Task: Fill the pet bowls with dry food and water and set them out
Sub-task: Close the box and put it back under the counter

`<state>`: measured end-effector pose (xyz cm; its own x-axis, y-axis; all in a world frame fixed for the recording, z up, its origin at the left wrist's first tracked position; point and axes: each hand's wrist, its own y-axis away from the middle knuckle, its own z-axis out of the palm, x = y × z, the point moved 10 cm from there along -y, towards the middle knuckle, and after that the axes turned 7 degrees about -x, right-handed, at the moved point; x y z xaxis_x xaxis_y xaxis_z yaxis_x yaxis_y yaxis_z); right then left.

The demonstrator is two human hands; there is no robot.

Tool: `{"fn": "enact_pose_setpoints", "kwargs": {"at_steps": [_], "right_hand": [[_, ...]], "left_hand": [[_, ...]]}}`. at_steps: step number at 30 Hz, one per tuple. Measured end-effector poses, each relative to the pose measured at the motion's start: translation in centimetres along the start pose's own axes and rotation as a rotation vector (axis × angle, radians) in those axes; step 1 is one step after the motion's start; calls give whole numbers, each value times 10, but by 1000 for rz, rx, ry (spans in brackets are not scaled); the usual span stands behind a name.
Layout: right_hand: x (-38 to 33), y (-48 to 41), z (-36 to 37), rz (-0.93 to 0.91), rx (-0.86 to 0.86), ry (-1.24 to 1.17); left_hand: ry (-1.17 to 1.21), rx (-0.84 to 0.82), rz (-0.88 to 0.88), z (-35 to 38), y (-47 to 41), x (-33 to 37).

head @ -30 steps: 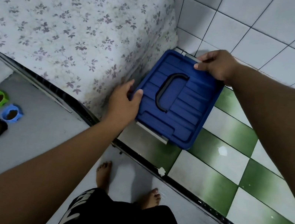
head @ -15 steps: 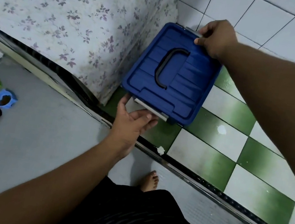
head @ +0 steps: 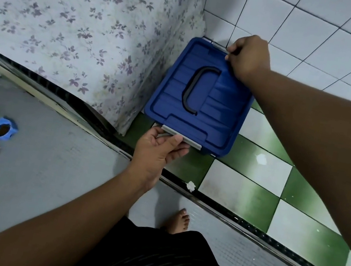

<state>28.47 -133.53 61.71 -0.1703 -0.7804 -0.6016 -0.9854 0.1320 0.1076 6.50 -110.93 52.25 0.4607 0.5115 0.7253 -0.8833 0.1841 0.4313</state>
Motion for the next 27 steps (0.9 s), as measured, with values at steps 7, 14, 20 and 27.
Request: {"fn": "enact_pose_setpoints", "kwargs": {"at_steps": [7,14,20,27], "right_hand": [[-10,10,6,-88,19,113],[-14,24,9,-164,29,162],[-16,27,8,-186,19,176],[-12,23,4,-135,-42,192]], "left_hand": [[-54,40,-42,1,-4,-2],[-110,85,-87,3,-8,-3],[-162,119,-91,2,-9,-3],[-167,181,-95,2,-2,0]]}}
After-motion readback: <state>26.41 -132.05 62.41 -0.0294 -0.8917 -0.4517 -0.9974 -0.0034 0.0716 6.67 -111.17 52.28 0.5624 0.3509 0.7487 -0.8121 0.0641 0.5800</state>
